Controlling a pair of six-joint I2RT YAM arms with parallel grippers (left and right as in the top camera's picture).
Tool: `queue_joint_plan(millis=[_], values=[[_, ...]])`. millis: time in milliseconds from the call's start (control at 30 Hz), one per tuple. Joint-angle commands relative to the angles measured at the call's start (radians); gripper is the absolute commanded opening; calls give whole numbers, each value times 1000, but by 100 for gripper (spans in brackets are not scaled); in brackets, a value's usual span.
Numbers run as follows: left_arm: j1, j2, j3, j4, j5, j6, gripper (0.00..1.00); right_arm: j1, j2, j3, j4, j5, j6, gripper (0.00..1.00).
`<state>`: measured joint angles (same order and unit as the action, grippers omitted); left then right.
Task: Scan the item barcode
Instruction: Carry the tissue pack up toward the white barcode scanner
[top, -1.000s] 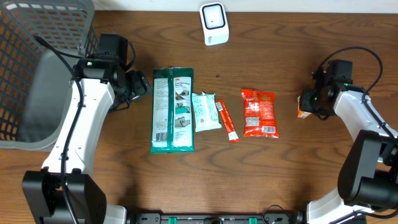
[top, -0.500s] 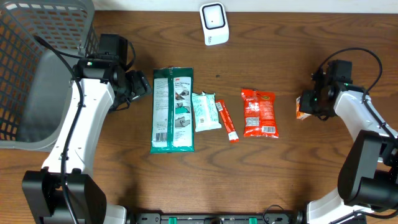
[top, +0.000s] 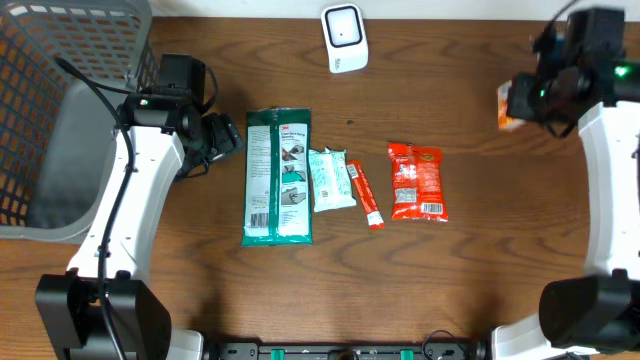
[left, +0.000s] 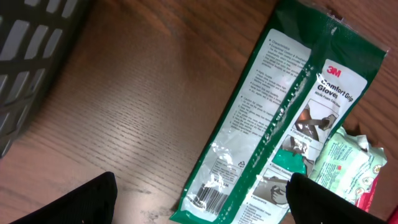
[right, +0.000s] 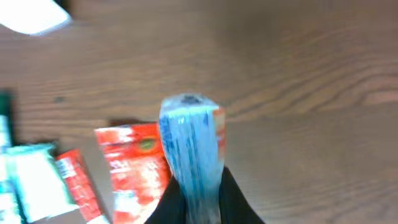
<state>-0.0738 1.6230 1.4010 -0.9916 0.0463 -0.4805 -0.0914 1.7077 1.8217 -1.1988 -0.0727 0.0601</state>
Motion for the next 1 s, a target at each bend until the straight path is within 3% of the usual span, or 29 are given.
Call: queue_joint_plan(millis=[0, 133, 367, 967], values=[[2, -7, 3, -6, -13, 9, 88, 51, -16, 176, -69, -4, 48, 1], [2, -7, 3, -6, -13, 9, 88, 134, 37, 424, -147, -39, 67, 1], [2, -7, 3, -6, -13, 9, 88, 324, 279, 841, -268, -30, 90, 1], [2, -7, 3, -6, -13, 9, 88, 485, 747, 854, 180, 213, -4, 1]])
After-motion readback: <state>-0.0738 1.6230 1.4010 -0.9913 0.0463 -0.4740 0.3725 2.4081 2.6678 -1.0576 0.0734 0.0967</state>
